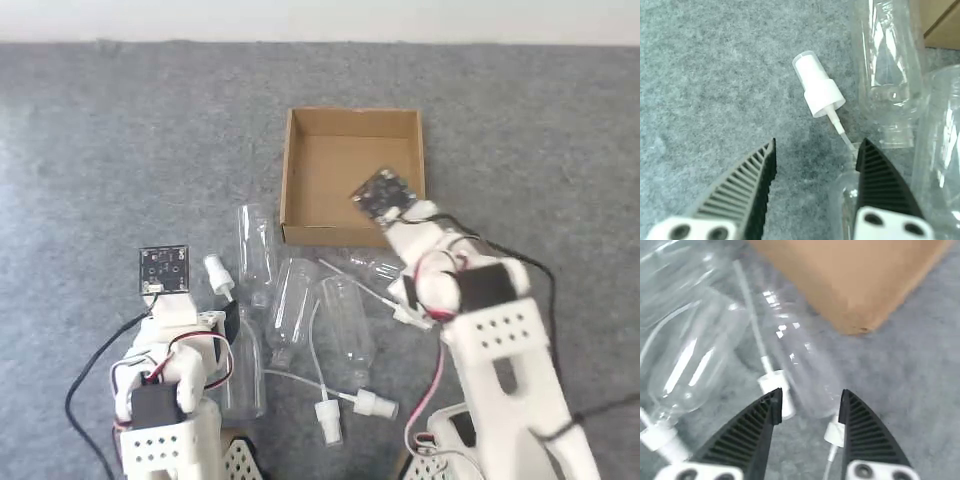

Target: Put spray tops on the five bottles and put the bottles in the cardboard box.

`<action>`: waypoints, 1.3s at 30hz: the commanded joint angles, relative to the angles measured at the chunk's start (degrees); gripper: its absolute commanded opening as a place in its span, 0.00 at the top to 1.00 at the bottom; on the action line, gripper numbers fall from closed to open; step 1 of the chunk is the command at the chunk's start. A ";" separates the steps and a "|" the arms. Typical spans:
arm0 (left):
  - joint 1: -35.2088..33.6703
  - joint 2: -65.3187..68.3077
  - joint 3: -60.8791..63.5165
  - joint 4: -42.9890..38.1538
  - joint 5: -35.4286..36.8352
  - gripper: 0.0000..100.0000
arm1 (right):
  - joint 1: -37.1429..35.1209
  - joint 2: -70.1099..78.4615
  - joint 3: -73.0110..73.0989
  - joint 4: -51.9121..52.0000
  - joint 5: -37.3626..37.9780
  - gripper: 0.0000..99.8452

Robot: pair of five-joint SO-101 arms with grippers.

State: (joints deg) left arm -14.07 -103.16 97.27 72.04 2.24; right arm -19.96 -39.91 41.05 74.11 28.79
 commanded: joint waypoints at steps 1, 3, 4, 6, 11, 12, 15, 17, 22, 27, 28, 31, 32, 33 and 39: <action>-0.26 -1.32 -0.75 0.26 0.00 0.75 | -2.68 4.70 -6.95 -1.10 0.88 0.83; -0.26 -1.32 -0.75 0.26 0.00 0.75 | -3.38 7.52 -8.79 -1.10 0.88 0.83; -0.26 -1.32 -0.75 0.26 0.00 0.75 | -3.65 8.84 -9.76 -1.10 0.88 0.83; -0.26 -1.32 -0.75 0.26 0.00 0.75 | -4.26 11.65 -11.52 -1.10 0.88 0.83; -0.26 -1.32 -0.75 0.26 0.00 0.75 | -5.49 19.03 -15.56 -0.57 0.97 0.83; -0.26 -1.32 -0.75 0.26 0.00 0.75 | -5.93 20.44 -16.53 0.22 0.97 0.83; -0.26 -1.32 -0.75 0.26 0.00 0.75 | -7.25 24.66 -19.78 2.42 0.97 0.83; -0.26 -1.32 -0.75 0.26 0.00 0.75 | -7.52 27.21 -22.24 3.47 0.97 0.83; -0.26 -1.32 -0.75 0.26 0.00 0.75 | -7.25 32.92 -26.73 3.91 3.25 0.83; -0.26 -1.32 -0.75 0.26 0.00 0.75 | -7.25 36.88 -26.81 3.91 6.51 0.83; -0.26 -1.32 -0.75 0.26 0.00 0.75 | -7.25 37.41 -26.81 3.91 7.03 0.83; -0.26 -1.32 -0.75 0.26 0.00 0.75 | -7.16 38.64 -26.81 3.47 8.26 0.83; -0.26 -1.32 -0.75 0.26 0.00 0.75 | -7.16 38.99 -26.90 3.38 8.70 0.83; -0.26 -1.32 -0.75 0.26 0.00 0.75 | -7.16 39.34 -26.90 3.38 9.14 0.83; -0.26 -1.32 -0.75 0.26 0.00 0.75 | -7.08 41.54 -26.90 3.38 11.78 0.83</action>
State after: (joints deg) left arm -14.07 -103.16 97.27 72.04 2.24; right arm -27.08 1.67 17.41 77.27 39.16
